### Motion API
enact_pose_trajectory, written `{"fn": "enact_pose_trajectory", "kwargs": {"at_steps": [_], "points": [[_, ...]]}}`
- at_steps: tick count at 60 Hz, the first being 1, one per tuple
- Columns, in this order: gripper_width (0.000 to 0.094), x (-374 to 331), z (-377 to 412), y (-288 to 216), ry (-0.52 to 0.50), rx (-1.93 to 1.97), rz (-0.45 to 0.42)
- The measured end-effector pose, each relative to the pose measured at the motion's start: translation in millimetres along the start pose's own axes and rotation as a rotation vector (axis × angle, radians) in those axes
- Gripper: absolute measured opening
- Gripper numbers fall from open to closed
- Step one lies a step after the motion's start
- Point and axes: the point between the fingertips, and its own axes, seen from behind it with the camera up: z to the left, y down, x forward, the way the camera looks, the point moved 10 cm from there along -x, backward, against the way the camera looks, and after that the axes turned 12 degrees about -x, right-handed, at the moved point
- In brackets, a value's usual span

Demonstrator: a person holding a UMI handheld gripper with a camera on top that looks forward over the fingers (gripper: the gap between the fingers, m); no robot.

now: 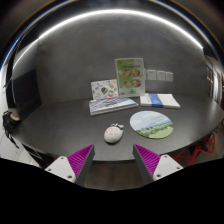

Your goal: Arrange mouse

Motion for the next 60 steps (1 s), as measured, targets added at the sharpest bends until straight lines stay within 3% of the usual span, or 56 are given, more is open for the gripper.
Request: {"fn": "enact_pose_trajectory", "kwargs": {"at_steps": [29, 41, 42, 46, 48, 49, 51, 52, 53, 60], "points": [[0.0828, 125, -12, 11, -0.239, -0.127, 0.016], [0.0798, 166, -10, -10, -0.172, -0.134, 0.043], [0.0828, 168, -10, -11, -0.161, -0.137, 0.047], [0.0587, 174, -6, -14, -0.143, -0.131, 0.041], [0.0617, 176, -5, -15, -0.135, -0.112, 0.034], [0.0548, 176, -4, -15, -0.137, -0.108, 0.039], [0.0504, 177, -4, -15, -0.139, -0.103, 0.038], [0.0553, 177, -4, -16, -0.143, -0.105, 0.04], [0.0475, 177, -4, -17, -0.15, -0.11, 0.04], [0.0451, 167, -19, -36, -0.193, -0.064, 0.003]]}}
